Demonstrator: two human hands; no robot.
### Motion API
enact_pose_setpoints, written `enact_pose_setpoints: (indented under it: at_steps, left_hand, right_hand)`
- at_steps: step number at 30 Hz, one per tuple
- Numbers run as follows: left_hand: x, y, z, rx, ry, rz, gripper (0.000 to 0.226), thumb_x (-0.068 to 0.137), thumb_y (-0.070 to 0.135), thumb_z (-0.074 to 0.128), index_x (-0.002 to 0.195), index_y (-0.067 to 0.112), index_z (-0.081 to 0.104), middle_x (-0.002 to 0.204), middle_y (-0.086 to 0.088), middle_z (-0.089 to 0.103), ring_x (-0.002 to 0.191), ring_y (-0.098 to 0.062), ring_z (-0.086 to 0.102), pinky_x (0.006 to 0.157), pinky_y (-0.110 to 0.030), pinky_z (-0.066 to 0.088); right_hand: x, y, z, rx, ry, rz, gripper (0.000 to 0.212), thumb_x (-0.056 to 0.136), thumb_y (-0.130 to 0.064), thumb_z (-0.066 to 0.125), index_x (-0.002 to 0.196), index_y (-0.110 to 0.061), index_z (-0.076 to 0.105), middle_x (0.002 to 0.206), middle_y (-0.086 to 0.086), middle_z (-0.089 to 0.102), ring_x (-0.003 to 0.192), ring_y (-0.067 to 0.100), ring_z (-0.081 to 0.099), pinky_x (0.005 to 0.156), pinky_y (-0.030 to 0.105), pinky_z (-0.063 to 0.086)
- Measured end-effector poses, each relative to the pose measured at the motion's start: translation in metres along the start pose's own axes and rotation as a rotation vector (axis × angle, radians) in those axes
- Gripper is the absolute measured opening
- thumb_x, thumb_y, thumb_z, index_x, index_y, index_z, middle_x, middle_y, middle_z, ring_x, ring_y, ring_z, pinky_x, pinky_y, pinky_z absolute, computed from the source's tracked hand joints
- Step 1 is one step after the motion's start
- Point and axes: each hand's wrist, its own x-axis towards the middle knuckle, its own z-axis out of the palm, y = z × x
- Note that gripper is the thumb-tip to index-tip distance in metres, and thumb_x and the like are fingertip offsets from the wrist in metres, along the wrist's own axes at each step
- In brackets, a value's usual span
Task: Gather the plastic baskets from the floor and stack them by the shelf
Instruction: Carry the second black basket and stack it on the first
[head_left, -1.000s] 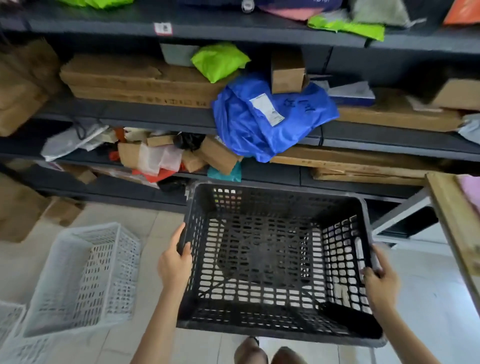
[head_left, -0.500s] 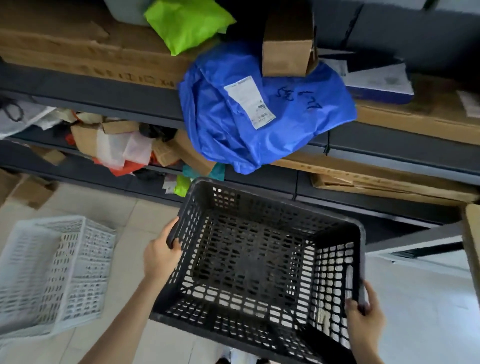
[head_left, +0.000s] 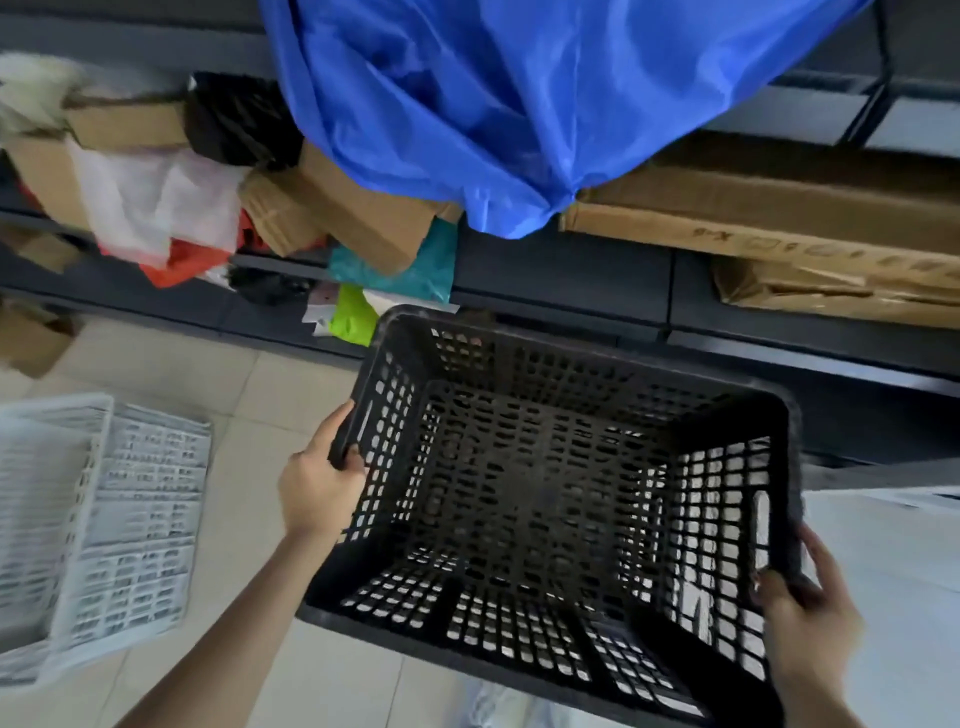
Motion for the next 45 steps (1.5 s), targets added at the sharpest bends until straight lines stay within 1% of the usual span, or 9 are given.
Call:
enact_pose_setpoints:
  at_steps: [5,11,16,19,21,23,27,34,45]
  left_hand:
    - [0.012,-0.011,0.014,0.009,0.013,-0.016,0.061,0.077,0.008,0.061,0.126,0.042,0.049,0.074,-0.012,0.072,0.058,-0.035,0.062,0.061,-0.046,0.056]
    - [0.010,-0.018,0.016,-0.016,-0.018,-0.020,0.062,0.079,0.005,0.063,0.129,0.038,0.049,0.070,-0.015,0.070,0.054,-0.037,0.061,0.059,-0.047,0.056]
    - [0.015,-0.016,0.009,0.023,-0.115,0.006,0.058,0.082,0.009,0.064,0.132,0.032,0.048,0.063,-0.016,0.066,0.049,-0.035,0.057,0.054,-0.041,0.051]
    - [0.018,-0.015,0.001,0.166,-0.224,0.023,0.055,0.085,0.015,0.060,0.134,0.032,0.042,0.066,-0.013,0.067,0.054,-0.033,0.060,0.056,-0.040,0.052]
    - [0.018,-0.009,-0.004,0.267,-0.254,0.074,0.056,0.083,0.013,0.058,0.134,0.028,0.040,0.085,-0.013,0.069,0.064,-0.034,0.064,0.058,-0.040,0.053]
    - [0.018,0.000,-0.010,0.323,-0.259,0.108,0.057,0.082,0.014,0.058,0.135,0.025,0.040,0.119,-0.011,0.060,0.089,-0.035,0.064,0.070,-0.044,0.052]
    - [0.020,0.015,-0.024,0.452,-0.320,0.100,0.060,0.084,0.026,0.057,0.140,0.024,0.037,0.134,-0.011,0.046,0.115,-0.034,0.050,0.089,-0.048,0.043]
    - [-0.004,0.047,-0.086,0.261,-0.344,0.021,0.054,0.086,0.027,0.052,0.137,0.035,0.037,0.127,-0.005,0.057,0.114,-0.029,0.055,0.086,-0.044,0.047]
    - [-0.063,0.041,-0.276,-0.052,-0.133,-0.173,0.045,0.085,0.021,0.055,0.128,0.032,0.048,0.112,-0.002,0.067,0.101,-0.025,0.063,0.084,-0.035,0.049]
  right_hand:
    - [0.004,0.012,0.019,-0.008,0.016,0.018,0.073,0.078,0.006,0.055,0.108,-0.060,0.049,0.075,0.011,0.066,0.059,-0.005,0.059,0.055,0.000,0.043]
    - [-0.006,-0.002,0.018,0.015,0.015,-0.055,0.067,0.075,0.005,0.055,0.117,-0.047,0.055,0.061,-0.037,0.062,0.054,-0.016,0.055,0.055,-0.007,0.038]
    - [-0.006,-0.004,0.019,-0.085,0.024,-0.019,0.082,0.081,0.007,0.053,0.105,-0.071,0.045,0.073,0.014,0.067,0.050,-0.012,0.053,0.050,-0.003,0.037]
    - [-0.006,-0.005,0.017,-0.134,0.017,-0.015,0.077,0.083,0.006,0.052,0.110,-0.066,0.042,0.089,0.008,0.067,0.060,-0.006,0.059,0.056,-0.003,0.040]
    - [-0.008,-0.010,0.015,-0.210,-0.032,-0.025,0.083,0.084,0.001,0.052,0.107,-0.077,0.035,0.090,0.008,0.068,0.071,0.015,0.062,0.059,0.009,0.047]
    - [-0.015,-0.015,0.017,-0.394,-0.085,-0.035,0.081,0.082,-0.003,0.055,0.132,-0.061,0.029,0.108,0.016,0.062,0.082,0.030,0.059,0.066,0.031,0.047]
    - [-0.036,-0.039,0.026,-0.776,-0.025,-0.226,0.080,0.067,-0.001,0.066,0.140,-0.020,0.041,0.131,0.022,0.038,0.110,0.040,0.046,0.089,0.049,0.042]
    - [-0.086,-0.132,0.046,-0.801,-0.280,-0.392,0.053,0.080,-0.014,0.052,0.131,-0.027,0.045,0.125,0.004,0.047,0.109,0.024,0.053,0.083,0.036,0.049]
    - [-0.240,-0.322,0.039,-0.935,-0.663,-0.908,0.037,0.089,-0.019,0.042,0.126,-0.024,0.050,0.120,0.007,0.061,0.110,0.030,0.058,0.080,0.036,0.044]
